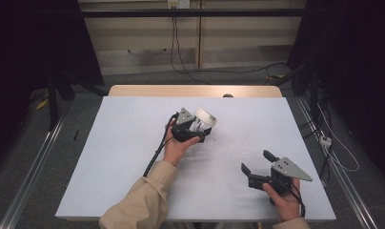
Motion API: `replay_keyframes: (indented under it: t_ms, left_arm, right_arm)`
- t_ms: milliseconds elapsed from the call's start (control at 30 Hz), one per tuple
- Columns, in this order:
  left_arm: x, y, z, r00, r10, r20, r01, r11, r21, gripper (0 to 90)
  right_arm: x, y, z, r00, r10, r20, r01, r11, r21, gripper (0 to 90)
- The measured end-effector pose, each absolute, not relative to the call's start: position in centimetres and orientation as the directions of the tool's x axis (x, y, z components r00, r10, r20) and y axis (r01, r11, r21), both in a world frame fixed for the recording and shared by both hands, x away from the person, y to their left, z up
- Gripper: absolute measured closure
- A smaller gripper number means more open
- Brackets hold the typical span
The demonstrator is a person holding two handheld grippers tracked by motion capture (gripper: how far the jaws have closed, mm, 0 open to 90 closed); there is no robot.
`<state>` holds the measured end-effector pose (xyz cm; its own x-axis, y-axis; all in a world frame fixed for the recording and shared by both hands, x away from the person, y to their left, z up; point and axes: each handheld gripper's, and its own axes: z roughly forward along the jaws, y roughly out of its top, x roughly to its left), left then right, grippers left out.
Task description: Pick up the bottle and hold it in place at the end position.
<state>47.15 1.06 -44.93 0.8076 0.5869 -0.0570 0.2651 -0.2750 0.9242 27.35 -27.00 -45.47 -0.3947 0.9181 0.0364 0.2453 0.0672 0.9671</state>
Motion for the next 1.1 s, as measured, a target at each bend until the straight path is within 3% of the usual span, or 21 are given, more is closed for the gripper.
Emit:
replay_keyframes:
  t_ms: [500,1100]
  left_arm:
    - [48.4,-1.5,-45.7,0.81,0.586,-0.03,0.261,-0.314,0.913,18.7]
    - [47.5,-0.5,-46.2,0.812,0.583,-0.022,0.241,-0.301,0.923,18.7]
  right_arm:
    - [27.4,-27.2,-45.5,-0.394,0.918,0.045,0.249,0.06,0.967,5.6]
    - [27.2,-27.2,-45.5,-0.393,0.919,0.04,0.246,0.063,0.967,5.8]
